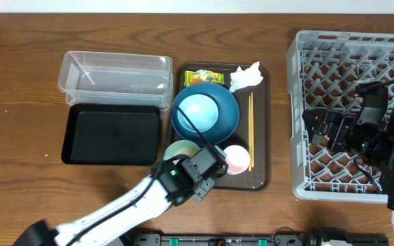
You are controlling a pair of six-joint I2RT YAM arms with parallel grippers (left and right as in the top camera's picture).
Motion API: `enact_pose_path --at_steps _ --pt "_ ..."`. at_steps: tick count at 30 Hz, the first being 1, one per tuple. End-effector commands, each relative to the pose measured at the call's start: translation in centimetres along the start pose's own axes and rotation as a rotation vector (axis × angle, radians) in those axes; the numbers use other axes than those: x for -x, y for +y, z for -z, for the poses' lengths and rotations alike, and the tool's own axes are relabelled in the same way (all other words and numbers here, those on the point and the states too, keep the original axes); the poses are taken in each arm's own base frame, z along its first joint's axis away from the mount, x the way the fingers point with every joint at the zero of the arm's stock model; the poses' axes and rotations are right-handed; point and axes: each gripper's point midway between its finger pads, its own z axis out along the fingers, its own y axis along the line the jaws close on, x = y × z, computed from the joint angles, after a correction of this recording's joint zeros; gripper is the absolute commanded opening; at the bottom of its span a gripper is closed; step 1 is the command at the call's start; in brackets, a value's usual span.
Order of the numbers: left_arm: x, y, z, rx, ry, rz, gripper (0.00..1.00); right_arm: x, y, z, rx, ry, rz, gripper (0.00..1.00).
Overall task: Sort waste into correct bins and load items into the dishwasher rack
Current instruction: 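Grasp the pale green bowl with the left gripper and lift it over the black tray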
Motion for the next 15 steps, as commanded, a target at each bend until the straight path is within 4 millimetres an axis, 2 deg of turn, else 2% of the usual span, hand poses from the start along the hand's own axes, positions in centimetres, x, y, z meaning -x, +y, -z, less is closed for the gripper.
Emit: enact_pose_path --at_steps 1,7,11,15 --pt "1.3 0.9 2.5 0.015 -0.084 0.094 0.06 0.4 0.1 0.3 0.0 -0.011 -0.009 0.99" --pt "1.9 4.8 6.2 -0.001 -0.194 0.379 0.06 0.4 0.1 0.2 -0.001 -0.01 -0.009 0.99" --pt "1.8 9.1 8.2 -0.053 -0.27 0.583 0.05 0.1 0.0 0.2 -0.003 0.002 -0.014 0.99" --pt "2.4 12.7 9.1 -0.167 -0.357 0.696 0.06 -0.1 0.0 0.2 -0.004 0.008 -0.016 0.99"
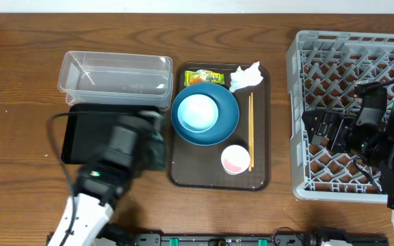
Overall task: Sort waste into correct bins and load items into the dishwasher rack
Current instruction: 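Grasp the pale green bowl with the left gripper and lift it over the black tray, then tip the green bowl with the left gripper to pour rice onto the black tray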
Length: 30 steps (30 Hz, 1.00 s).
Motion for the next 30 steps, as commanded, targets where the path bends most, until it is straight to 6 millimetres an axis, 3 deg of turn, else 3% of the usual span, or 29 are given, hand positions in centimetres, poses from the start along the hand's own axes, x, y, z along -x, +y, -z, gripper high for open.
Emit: enact_pose_path --at_steps 1,8,12,16,22,30 --pt "2.4 -0.5 0.9 -0.199 -0.026 0.069 0.06 0.3 0.1 0.3 0.0 -0.012 -0.009 0.99" --pt "6.6 0.8 0.2 -0.567 -0.078 0.202 0.06 0.1 0.1 0.3 -0.001 -0.004 -0.012 0.99" --pt "7.7 1.2 0.6 -0.822 -0.076 0.272 0.06 -0.1 0.0 0.3 -0.004 0.005 -0.015 0.99" --pt "8.0 3.0 1.8 -0.997 -0.128 0.309 0.06 -0.3 0.0 0.3 -0.005 0.012 -0.018 0.99" --pt "7.4 7.3 2.2 -0.955 -0.201 0.458 0.06 -0.3 0.0 0.3 -0.005 0.011 -0.018 0.99" --pt "5.9 8.0 1.7 -0.935 -0.238 0.444 0.06 -0.3 0.0 0.3 -0.005 0.013 -0.018 0.99"
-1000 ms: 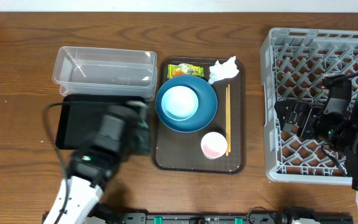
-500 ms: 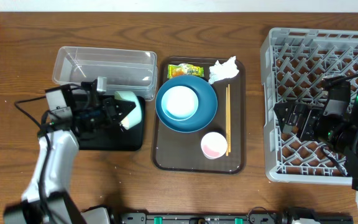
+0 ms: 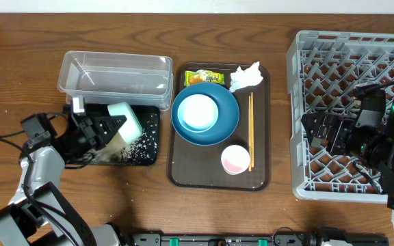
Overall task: Sort waste into correct bins and load items into the dishwasher rack
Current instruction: 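Tip the green bowl with the left gripper to pour rice onto the black tray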
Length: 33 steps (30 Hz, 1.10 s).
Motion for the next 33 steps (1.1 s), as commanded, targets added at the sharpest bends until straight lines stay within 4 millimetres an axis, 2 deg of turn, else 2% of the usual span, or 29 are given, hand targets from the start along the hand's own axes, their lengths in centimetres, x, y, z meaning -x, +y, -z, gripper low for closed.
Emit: enact_pose_path --at_steps 1,9,11,14,18,19,21,22,25,27,29,31,33 --pt "-0.5 -0.5 0.1 -0.046 -0.004 -0.064 0.06 0.3 0.1 0.3 0.0 -0.011 -0.009 0.99" --pt "-0.7 -0.1 0.1 -0.028 -0.005 -0.205 0.06 0.2 0.1 0.3 0.0 -0.009 -0.01 0.99" --pt "-0.6 1.1 0.1 0.041 0.0 -0.186 0.06 0.3 0.1 0.3 0.0 -0.009 -0.009 0.99" --pt "-0.6 1.2 0.1 0.046 -0.001 -0.156 0.06 0.3 0.1 0.3 0.0 -0.012 -0.009 0.99" --pt "-0.5 4.8 0.7 0.257 -0.014 0.029 0.06 0.3 0.1 0.3 0.0 -0.013 -0.008 0.99" --pt "-0.4 4.6 0.6 0.248 -0.017 0.026 0.06 0.3 0.1 0.3 0.0 -0.013 -0.008 0.99" --pt "0.2 0.8 0.1 0.026 -0.012 -0.112 0.06 0.3 0.1 0.3 0.0 -0.013 -0.008 0.99" --pt "0.4 -0.5 0.1 -0.044 -0.011 -0.152 0.06 0.3 0.1 0.3 0.0 -0.013 -0.008 0.99" --pt "0.6 -0.7 0.0 -0.037 -0.011 -0.173 0.06 0.3 0.1 0.3 0.0 -0.013 -0.009 0.99" --pt "0.7 0.8 0.0 0.046 -0.018 -0.092 0.06 0.3 0.1 0.3 0.0 -0.012 -0.008 0.99" --pt "0.4 -0.7 -0.1 -0.041 -0.005 -0.154 0.06 0.3 0.1 0.3 0.0 -0.012 -0.008 0.99" --pt "0.2 -0.9 -0.5 -0.049 0.009 -0.176 0.06 0.3 0.1 0.3 0.0 -0.012 -0.008 0.99" --pt "0.1 0.5 -0.8 0.034 0.015 -0.146 0.06 0.3 0.1 0.3 0.0 -0.012 -0.008 0.99"
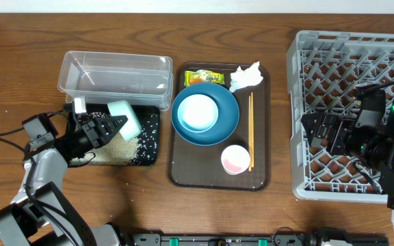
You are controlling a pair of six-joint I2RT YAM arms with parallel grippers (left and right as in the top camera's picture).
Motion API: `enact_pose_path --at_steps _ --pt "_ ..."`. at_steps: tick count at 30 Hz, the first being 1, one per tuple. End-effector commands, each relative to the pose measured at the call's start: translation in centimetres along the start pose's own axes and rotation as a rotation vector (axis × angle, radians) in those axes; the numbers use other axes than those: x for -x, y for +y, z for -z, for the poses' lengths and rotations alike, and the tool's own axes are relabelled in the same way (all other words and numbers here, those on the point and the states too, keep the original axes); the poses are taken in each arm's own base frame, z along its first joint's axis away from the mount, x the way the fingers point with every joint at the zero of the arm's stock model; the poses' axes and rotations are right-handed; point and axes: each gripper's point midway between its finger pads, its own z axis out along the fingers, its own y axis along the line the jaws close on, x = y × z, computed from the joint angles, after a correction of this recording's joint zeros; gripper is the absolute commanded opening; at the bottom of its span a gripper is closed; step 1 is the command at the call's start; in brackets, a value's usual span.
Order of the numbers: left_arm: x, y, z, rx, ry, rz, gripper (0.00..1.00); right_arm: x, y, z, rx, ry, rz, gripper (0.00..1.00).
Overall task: Sort waste into correct bins and load items into the dishwasher rack
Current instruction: 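Tip the green bowl with the left gripper to pour rice onto the black tray, then carry the emptied green bowl with the left gripper toward the right gripper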
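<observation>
My left gripper (112, 124) is shut on a pale green cup (124, 115), held tipped on its side over the black bin (150, 117). White rice (118, 150) lies scattered on the bin's floor. On the brown tray (260, 179) sit a blue bowl (228, 116) with a light-blue bowl (197, 111) inside it, a pink cup (235, 158), chopsticks (251, 130), a crumpled tissue (245, 76) and a green-yellow packet (204, 77). My right gripper (322, 130) hangs open over the grey dishwasher rack (299, 82), holding nothing.
A clear plastic bin (115, 72) stands just behind the black bin. The rack fills the table's right side. Bare wood lies left of the bins and between the tray and the rack. My left arm's cable trails at the left edge.
The tipped green cup has stayed over the black bin, shifted only slightly. More rice lies spread across the bin's floor. The right arm has not moved.
My left gripper was at the green cup on the tray's front-left corner. Then the cup was off the tray and the arm was over the black bin. Then the cup was tipped there with rice in the bin, and now more rice lies there.
</observation>
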Motion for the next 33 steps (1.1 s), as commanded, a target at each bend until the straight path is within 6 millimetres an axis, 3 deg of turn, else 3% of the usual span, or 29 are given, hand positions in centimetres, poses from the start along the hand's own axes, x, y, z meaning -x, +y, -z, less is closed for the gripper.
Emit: enact_pose_path --at_steps 1,3,4,8,15,20,25,33 --pt "-0.3 1.6 -0.4 0.122 0.019 0.037 0.06 0.4 0.1 0.3 0.0 -0.013 -0.008 0.99" --pt "-0.9 4.8 0.0 0.313 0.012 0.173 0.06 0.4 0.1 0.3 0.0 -0.013 -0.008 0.99" --pt "-0.9 4.7 -0.1 0.308 0.015 0.173 0.06 0.3 0.1 0.3 0.0 -0.013 -0.008 0.99" --pt "-0.4 -0.2 -1.5 0.049 0.047 0.053 0.06 0.3 0.1 0.3 0.0 -0.01 -0.009 0.99" --pt "-1.2 -5.3 -4.8 0.122 0.118 -0.143 0.06 0.3 0.1 0.3 0.0 -0.01 -0.009 0.99" --pt "-2.0 -11.0 -9.7 0.169 0.117 -0.351 0.06 0.3 0.1 0.3 0.0 -0.01 -0.009 0.99" --pt "-3.5 -16.3 -15.8 0.005 0.128 -0.411 0.06 0.2 0.1 0.3 -0.001 -0.006 -0.011 0.99" --pt "-5.9 -19.4 -26.0 -0.259 0.277 -0.251 0.06 -0.3 0.9 0.4 0.049 0.017 0.007 0.99"
